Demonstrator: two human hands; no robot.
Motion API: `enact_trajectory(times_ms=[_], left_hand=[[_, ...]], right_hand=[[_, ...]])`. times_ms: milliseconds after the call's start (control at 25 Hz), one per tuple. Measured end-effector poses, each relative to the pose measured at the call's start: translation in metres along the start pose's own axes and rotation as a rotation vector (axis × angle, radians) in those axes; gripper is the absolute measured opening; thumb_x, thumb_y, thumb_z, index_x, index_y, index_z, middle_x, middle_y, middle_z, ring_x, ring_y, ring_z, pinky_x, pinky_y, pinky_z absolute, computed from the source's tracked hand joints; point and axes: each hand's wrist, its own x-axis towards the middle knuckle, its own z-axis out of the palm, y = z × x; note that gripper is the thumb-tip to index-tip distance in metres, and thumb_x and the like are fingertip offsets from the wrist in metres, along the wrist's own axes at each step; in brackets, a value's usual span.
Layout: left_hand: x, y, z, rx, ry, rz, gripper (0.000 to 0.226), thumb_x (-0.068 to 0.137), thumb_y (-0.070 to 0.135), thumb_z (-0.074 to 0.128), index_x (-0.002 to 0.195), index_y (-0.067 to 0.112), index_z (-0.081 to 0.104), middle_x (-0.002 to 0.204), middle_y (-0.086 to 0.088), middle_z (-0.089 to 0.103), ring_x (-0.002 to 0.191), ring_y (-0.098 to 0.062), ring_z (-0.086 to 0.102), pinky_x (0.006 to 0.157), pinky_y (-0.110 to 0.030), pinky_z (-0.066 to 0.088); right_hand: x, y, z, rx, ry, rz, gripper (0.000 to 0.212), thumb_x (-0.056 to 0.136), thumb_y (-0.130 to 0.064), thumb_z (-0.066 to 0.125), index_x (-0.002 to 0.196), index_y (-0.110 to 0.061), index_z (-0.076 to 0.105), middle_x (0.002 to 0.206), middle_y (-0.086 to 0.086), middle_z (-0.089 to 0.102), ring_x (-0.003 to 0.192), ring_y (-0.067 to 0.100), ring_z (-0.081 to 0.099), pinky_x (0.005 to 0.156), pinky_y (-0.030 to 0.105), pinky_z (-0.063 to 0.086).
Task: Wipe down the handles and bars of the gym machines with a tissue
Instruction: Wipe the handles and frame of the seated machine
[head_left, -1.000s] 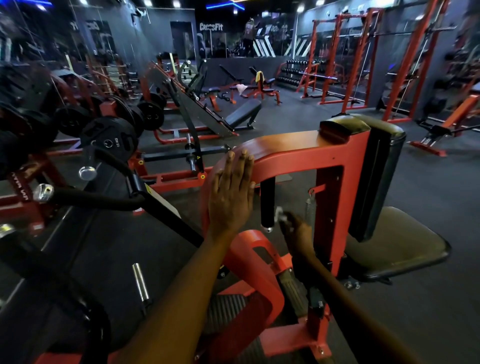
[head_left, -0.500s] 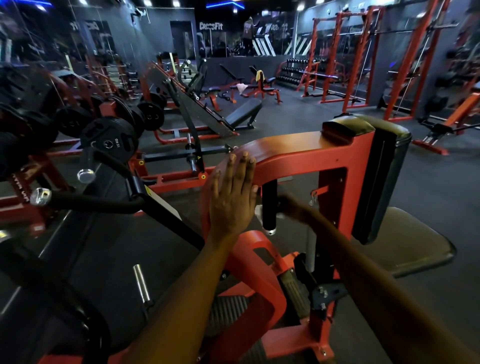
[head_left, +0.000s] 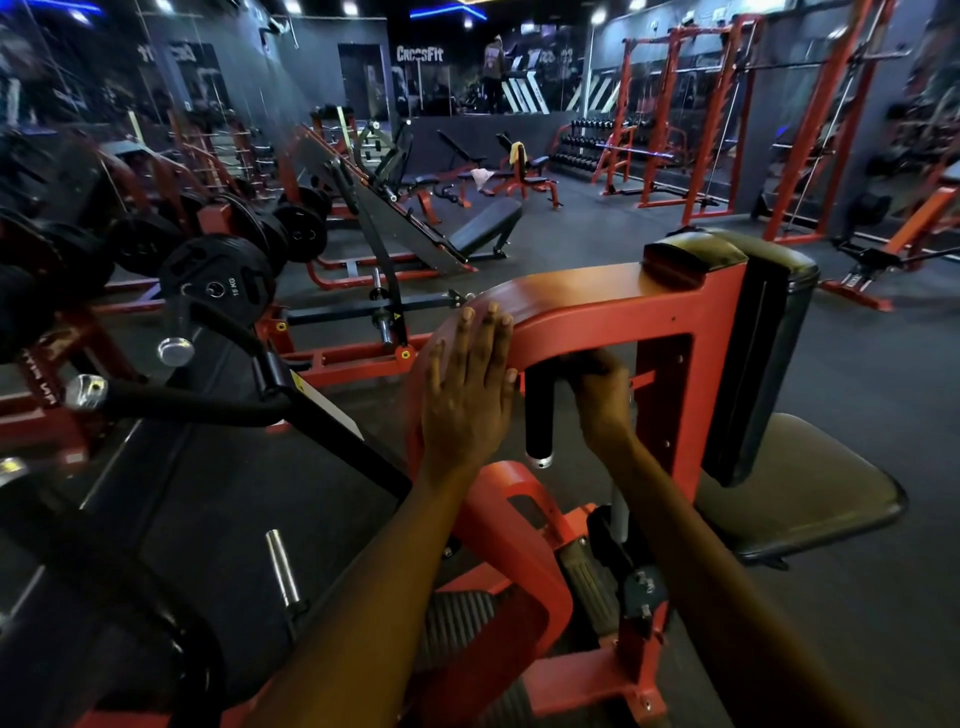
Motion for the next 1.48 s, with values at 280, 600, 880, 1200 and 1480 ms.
enact_trajectory(times_ms=[280, 600, 880, 1200, 1480], left_hand=[[-0.001, -0.002, 0.002, -0.011, 0.014, -0.027, 0.057, 0.105, 0.034, 0.021, 0.154, 0.018, -0.004, 0.162, 0.001, -0.001, 0.149, -0.018, -0.005, 0.117, -0.043, 0.012], [-0.002, -0.001, 0.001, -0.018, 0.034, -0.014, 0.057, 0.105, 0.034, 0.021, 0.154, 0.018, -0.006, 0.16, 0.004, -0.014, 0.148, -0.018, -0.007, 0.117, -0.042, 0.012], [0.0, -0.002, -0.001, 0.013, -0.029, -0.053, 0.05, 0.105, 0.034, 0.014, 0.151, 0.013, 0.015, 0.158, -0.006, 0.022, 0.148, -0.022, 0.005, 0.117, -0.039, 0.01], [-0.002, -0.002, 0.0, -0.031, -0.005, -0.052, 0.054, 0.105, 0.034, 0.015, 0.153, 0.017, -0.002, 0.158, -0.004, 0.021, 0.147, -0.02, 0.008, 0.114, -0.042, 0.022], [-0.004, -0.002, 0.002, 0.043, 0.008, -0.042, 0.054, 0.105, 0.034, 0.014, 0.153, 0.016, -0.002, 0.158, 0.0, 0.011, 0.148, -0.017, -0.007, 0.115, -0.037, 0.016]], right_hand=[[-0.069, 0.048, 0.005, -0.266, 0.119, 0.009, 0.03, 0.079, 0.014, 0.053, 0.101, 0.003, 0.069, 0.096, 0.019, 0.068, 0.089, 0.025, 0.067, 0.067, 0.006, 0.041], [-0.061, -0.004, 0.0, -0.221, -0.04, -0.291, 0.01, 0.092, -0.016, 0.054, 0.086, -0.017, 0.061, 0.09, 0.009, 0.052, 0.08, 0.019, 0.053, 0.076, 0.036, 0.045], [-0.049, -0.003, -0.011, -0.691, -0.216, -0.788, 0.022, 0.072, 0.004, 0.06, 0.093, 0.008, 0.066, 0.097, 0.022, 0.064, 0.091, 0.032, 0.053, 0.079, 0.04, 0.048], [-0.026, -0.013, -0.015, -0.954, -0.222, -1.176, 0.028, 0.086, -0.003, 0.047, 0.105, 0.007, 0.067, 0.108, 0.017, 0.067, 0.11, 0.033, 0.059, 0.094, 0.035, 0.044], [-0.015, -0.022, 0.012, -1.636, -0.38, -1.094, 0.029, 0.07, -0.029, 0.062, 0.089, -0.012, 0.076, 0.089, 0.0, 0.073, 0.104, 0.017, 0.063, 0.105, 0.034, 0.029]])
